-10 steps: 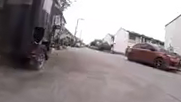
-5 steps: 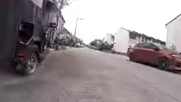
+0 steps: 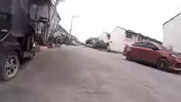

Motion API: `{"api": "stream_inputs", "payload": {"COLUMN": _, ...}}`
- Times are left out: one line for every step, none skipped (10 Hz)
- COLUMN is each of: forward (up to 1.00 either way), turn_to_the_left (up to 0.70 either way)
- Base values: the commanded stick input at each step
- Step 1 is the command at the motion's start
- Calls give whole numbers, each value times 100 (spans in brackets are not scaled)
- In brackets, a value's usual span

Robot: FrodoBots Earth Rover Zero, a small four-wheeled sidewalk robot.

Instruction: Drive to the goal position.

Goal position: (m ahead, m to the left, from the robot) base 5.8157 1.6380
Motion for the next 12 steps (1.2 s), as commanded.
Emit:
{"api": "stream_inputs", "payload": {"forward": 70, "turn_to_the_left": 7}}
{"api": "stream_inputs", "payload": {"forward": 70, "turn_to_the_left": 20}}
{"api": "stream_inputs", "payload": {"forward": 70, "turn_to_the_left": 34}}
{"api": "stream_inputs", "payload": {"forward": 70, "turn_to_the_left": 21}}
{"api": "stream_inputs", "payload": {"forward": 70, "turn_to_the_left": 8}}
{"api": "stream_inputs", "payload": {"forward": 70, "turn_to_the_left": 0}}
{"api": "stream_inputs", "payload": {"forward": 70, "turn_to_the_left": 0}}
{"api": "stream_inputs", "payload": {"forward": 70, "turn_to_the_left": 0}}
{"api": "stream_inputs", "payload": {"forward": 70, "turn_to_the_left": 0}}
{"api": "stream_inputs", "payload": {"forward": 70, "turn_to_the_left": 0}}
{"api": "stream_inputs", "payload": {"forward": 70, "turn_to_the_left": 0}}
{"api": "stream_inputs", "payload": {"forward": 70, "turn_to_the_left": 0}}
